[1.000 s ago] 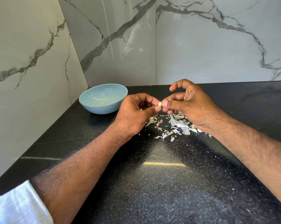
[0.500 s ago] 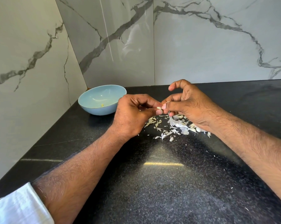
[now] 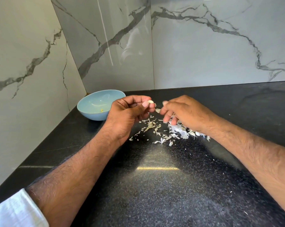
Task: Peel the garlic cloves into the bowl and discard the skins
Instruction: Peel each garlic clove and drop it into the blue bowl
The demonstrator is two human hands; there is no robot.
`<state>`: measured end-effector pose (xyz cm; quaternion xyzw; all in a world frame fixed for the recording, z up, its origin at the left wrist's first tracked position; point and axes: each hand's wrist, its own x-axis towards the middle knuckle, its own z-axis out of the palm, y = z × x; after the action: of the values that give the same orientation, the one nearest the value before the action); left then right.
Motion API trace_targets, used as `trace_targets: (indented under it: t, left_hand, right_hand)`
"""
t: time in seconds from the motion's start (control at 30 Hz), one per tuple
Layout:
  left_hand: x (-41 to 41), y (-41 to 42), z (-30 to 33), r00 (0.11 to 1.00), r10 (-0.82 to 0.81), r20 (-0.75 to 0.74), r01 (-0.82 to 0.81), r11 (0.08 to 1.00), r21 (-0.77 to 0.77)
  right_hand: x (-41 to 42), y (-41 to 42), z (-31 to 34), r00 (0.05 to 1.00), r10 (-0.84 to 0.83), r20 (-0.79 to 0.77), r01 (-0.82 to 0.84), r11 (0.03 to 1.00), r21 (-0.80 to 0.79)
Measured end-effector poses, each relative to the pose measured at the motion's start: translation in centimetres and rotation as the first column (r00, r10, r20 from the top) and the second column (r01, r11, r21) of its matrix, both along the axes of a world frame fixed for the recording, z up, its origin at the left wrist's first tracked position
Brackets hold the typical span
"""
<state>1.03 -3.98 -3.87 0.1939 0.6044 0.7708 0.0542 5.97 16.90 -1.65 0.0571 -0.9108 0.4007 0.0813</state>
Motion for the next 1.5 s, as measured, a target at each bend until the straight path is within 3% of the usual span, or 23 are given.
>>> trace_targets:
  t: [0.13,0.23,0.4,0.5,0.63,0.73,1.13,1.27,1.5]
  left_hand:
    - [0.1,-0.2,0.1,1.000,0.009,0.007,-0.008,0.999,-0.031]
    - [0.1,-0.2,0.3,1.000,0.019,0.011,-0.019,0.999,-0.043]
    - [0.3,0.0,0.2,0.998,0.049,-0.028,-0.051,0.995,-0.088]
    - [0.5,0.5,-0.1,0.990,0.083,-0.116,-0.101,0.982,-0.160]
    - [0.7,1.2,-0.5,0.928,0.091,-0.362,-0.213,0.924,-0.316]
    - [1.0,1.4,-0.4,0.899,0.118,-0.421,-0.271,0.907,-0.324]
    - [1.3,1.8,-0.3,0.936,0.182,-0.300,-0.242,0.954,-0.176]
    - [1.4,1.7,-0.2,0.950,0.128,-0.284,-0.187,0.964,-0.192]
    - [1.2,1.4,0.1,0.997,0.038,-0.063,-0.045,0.992,-0.115]
  right_hand:
    - [0.0,0.1,-0.2,0.980,-0.054,-0.192,0.093,0.976,0.198]
    - [-0.1,0.4,-0.1,0.971,-0.103,-0.213,0.126,0.987,0.096]
    - [0.4,-0.4,0.0,0.941,-0.026,-0.339,0.013,0.999,-0.042]
    - [0.4,-1.0,-0.2,0.941,-0.019,-0.337,0.008,0.999,-0.034]
    - [0.3,-1.4,-0.6,0.953,-0.032,-0.301,0.019,0.999,-0.045]
    - [0.2,-1.5,-0.7,0.952,-0.038,-0.304,0.022,0.998,-0.055]
    - [-0.2,-1.4,-0.9,0.966,-0.052,-0.252,-0.020,0.962,-0.274]
    - [0.2,-1.3,-0.8,0.959,-0.017,-0.283,-0.049,0.973,-0.224]
    - [0.0,-1.1,-0.8,0.961,0.019,-0.274,-0.121,0.925,-0.361]
